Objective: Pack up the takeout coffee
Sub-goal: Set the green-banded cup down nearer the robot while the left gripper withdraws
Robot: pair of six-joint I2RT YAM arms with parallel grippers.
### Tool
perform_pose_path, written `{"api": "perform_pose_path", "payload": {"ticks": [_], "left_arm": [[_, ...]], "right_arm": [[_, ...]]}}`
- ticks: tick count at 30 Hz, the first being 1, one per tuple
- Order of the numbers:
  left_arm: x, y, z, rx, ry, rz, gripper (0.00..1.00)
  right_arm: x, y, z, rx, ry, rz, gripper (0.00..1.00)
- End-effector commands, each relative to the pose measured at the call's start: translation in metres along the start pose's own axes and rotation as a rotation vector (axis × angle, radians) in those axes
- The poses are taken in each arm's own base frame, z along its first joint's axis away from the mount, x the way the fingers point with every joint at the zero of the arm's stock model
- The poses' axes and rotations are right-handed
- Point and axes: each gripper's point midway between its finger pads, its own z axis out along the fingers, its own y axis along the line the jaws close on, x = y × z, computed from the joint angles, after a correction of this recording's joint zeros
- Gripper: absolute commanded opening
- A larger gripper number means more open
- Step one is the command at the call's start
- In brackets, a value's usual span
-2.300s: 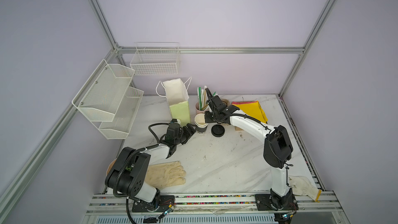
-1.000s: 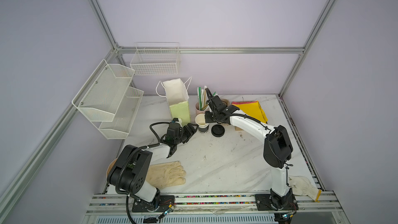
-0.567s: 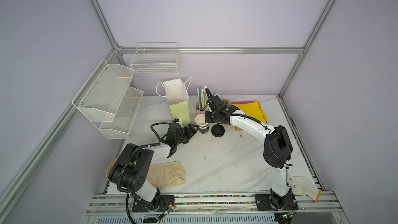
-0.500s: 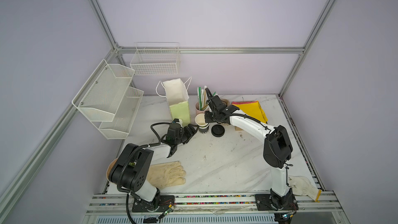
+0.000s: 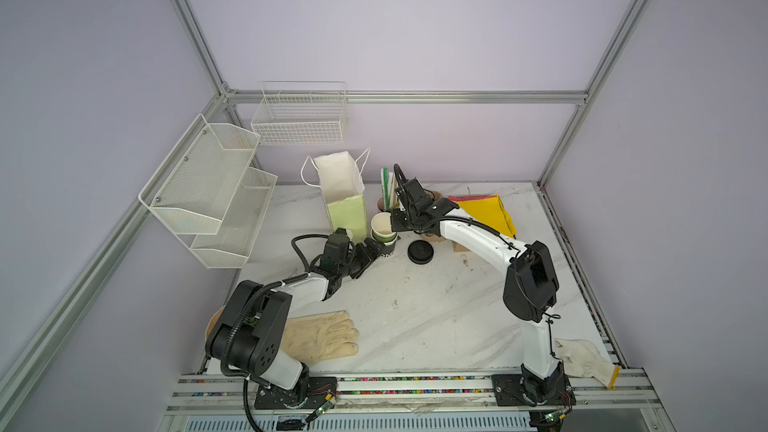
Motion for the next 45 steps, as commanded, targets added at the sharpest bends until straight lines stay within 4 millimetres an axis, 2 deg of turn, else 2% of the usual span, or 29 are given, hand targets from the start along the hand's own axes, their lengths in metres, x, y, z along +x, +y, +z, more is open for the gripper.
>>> {"api": "perform_pose_path", "payload": {"ticks": [1,2,3,6,15,22,26,32,34,37,42,45], "left_arm": [[-0.035,-0.070,-0.024,0.140,-0.082,0.113,0.93],[-0.037,-0.070,-0.025,0.133,-0.084,0.119,0.94],[-0.041,-0.082,-0.037,0.159,-0.107,0.136,0.94],[-0.042,-0.088,-0.047,0.169,-0.118,0.149,0.95],[-0.034,-0.078,-0.077,0.124,-0.154,0.175,0.99],[-0.043,-0.076,-0.104,0.029,-0.227,0.259,1.00],[-0.045,-0.078,-0.110,-0.005,-0.213,0.278,1.00],[-0.053,-0.086,-0.132,-0.086,-0.221,0.318,1.00],[-0.059,-0.090,-0.144,-0.120,-0.238,0.336,1.00],[-0.070,-0.101,-0.164,-0.167,-0.261,0.385,1.00],[-0.081,-0.097,-0.187,-0.294,-0.284,0.518,1.00],[-0.089,-0.089,-0.200,-0.375,-0.325,0.592,1.00]], "right_arm": [[-0.010,-0.003,-0.003,0.038,-0.019,-0.015,0.00],[-0.013,-0.005,-0.005,0.045,-0.025,-0.016,0.00],[-0.016,-0.005,-0.007,0.051,-0.033,-0.018,0.00],[-0.020,-0.008,-0.008,0.072,-0.041,-0.024,0.00],[-0.033,-0.005,-0.019,0.074,-0.068,-0.035,0.00],[-0.055,-0.001,-0.057,0.071,-0.130,-0.043,0.00],[-0.059,-0.002,-0.074,0.069,-0.145,-0.042,0.00],[-0.066,-0.011,-0.119,0.083,-0.200,-0.028,0.00],[-0.059,-0.016,-0.131,0.088,-0.199,-0.021,0.00],[-0.035,-0.032,-0.143,0.110,-0.179,-0.022,0.00],[0.017,-0.075,-0.159,0.208,-0.142,-0.013,0.00],[0.046,-0.102,-0.158,0.268,-0.120,-0.004,0.00]]}}
